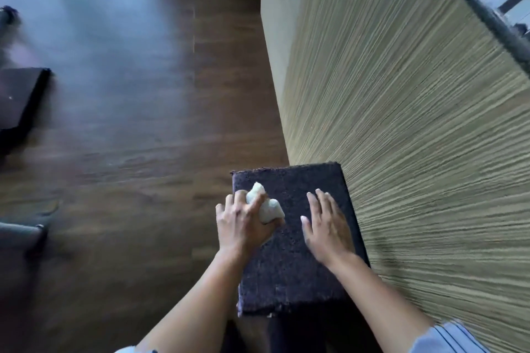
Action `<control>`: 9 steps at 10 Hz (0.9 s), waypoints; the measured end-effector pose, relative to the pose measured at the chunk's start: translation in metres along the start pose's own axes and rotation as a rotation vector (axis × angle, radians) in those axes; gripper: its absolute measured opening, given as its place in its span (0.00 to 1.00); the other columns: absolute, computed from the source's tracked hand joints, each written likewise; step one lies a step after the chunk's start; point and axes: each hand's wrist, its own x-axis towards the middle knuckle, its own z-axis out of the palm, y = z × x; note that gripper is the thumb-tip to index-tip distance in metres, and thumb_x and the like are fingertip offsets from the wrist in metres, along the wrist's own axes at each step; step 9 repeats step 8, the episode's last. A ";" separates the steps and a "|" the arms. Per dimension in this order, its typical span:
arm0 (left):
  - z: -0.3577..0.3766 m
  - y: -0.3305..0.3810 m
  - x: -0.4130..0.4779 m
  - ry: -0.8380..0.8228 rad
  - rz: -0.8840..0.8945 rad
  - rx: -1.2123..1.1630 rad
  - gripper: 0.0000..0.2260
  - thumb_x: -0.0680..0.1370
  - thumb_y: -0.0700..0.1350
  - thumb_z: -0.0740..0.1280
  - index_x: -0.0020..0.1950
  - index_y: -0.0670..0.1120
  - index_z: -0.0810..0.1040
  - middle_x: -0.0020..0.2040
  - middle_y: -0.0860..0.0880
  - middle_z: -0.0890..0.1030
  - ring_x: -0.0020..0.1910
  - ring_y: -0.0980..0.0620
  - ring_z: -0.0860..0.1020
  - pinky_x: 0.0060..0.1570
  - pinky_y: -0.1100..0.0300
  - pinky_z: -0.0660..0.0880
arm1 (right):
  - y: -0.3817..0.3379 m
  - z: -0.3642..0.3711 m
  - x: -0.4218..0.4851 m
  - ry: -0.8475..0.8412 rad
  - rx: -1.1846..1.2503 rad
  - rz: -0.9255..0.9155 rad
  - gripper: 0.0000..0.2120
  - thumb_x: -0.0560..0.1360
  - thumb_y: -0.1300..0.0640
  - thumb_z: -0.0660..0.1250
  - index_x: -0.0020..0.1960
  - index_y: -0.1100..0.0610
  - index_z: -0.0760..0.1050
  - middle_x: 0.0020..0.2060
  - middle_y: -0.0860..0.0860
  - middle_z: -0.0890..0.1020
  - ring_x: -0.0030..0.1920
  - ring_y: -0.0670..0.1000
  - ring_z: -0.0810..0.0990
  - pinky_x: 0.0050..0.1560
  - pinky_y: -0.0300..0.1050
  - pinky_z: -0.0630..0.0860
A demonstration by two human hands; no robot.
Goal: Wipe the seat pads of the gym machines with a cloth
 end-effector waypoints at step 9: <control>0.045 -0.001 0.036 0.010 0.022 -0.122 0.23 0.73 0.62 0.59 0.65 0.56 0.75 0.62 0.45 0.77 0.59 0.42 0.74 0.59 0.45 0.71 | 0.022 0.018 0.045 0.055 0.066 -0.046 0.28 0.76 0.48 0.51 0.68 0.64 0.70 0.66 0.64 0.72 0.67 0.65 0.70 0.66 0.58 0.68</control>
